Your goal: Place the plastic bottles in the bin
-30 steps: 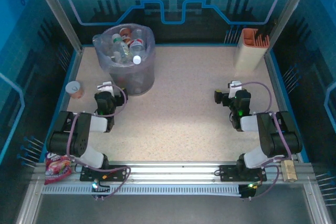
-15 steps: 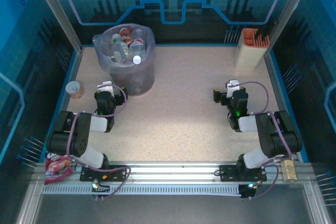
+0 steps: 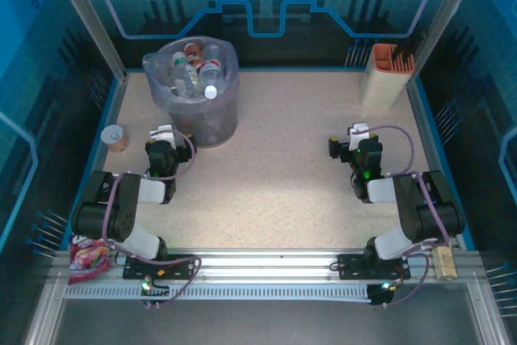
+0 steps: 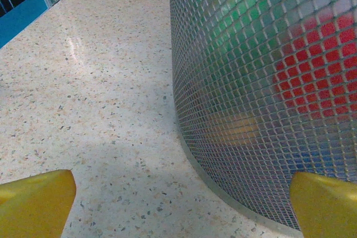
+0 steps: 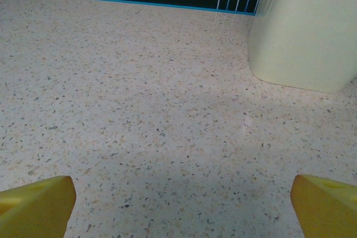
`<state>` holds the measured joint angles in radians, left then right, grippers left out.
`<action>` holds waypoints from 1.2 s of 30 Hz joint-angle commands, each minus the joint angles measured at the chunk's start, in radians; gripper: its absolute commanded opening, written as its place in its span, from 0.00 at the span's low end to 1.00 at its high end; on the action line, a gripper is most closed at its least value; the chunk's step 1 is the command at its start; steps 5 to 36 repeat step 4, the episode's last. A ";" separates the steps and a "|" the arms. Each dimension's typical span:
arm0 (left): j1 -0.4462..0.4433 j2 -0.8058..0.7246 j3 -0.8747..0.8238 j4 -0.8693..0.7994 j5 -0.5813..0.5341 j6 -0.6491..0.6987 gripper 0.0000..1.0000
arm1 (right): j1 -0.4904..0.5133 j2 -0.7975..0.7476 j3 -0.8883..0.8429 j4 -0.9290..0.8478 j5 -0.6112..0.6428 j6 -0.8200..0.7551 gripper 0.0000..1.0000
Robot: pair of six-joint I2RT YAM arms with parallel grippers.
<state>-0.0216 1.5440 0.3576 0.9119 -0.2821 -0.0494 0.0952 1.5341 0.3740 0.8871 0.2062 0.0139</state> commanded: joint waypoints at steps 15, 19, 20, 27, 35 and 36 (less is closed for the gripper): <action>-0.004 0.005 0.005 0.045 0.016 0.007 0.99 | -0.008 0.008 0.012 0.029 -0.011 -0.008 1.00; -0.004 0.005 0.005 0.045 0.016 0.007 0.99 | -0.008 0.008 0.012 0.029 -0.011 -0.008 1.00; -0.004 0.005 0.005 0.045 0.016 0.007 0.99 | -0.008 0.008 0.012 0.029 -0.011 -0.008 1.00; -0.004 0.005 0.005 0.045 0.016 0.007 0.99 | -0.008 0.008 0.012 0.029 -0.011 -0.008 1.00; -0.004 0.005 0.005 0.045 0.016 0.007 0.99 | -0.008 0.008 0.012 0.029 -0.011 -0.008 1.00; -0.004 0.005 0.005 0.045 0.016 0.007 0.99 | -0.008 0.008 0.012 0.029 -0.011 -0.008 1.00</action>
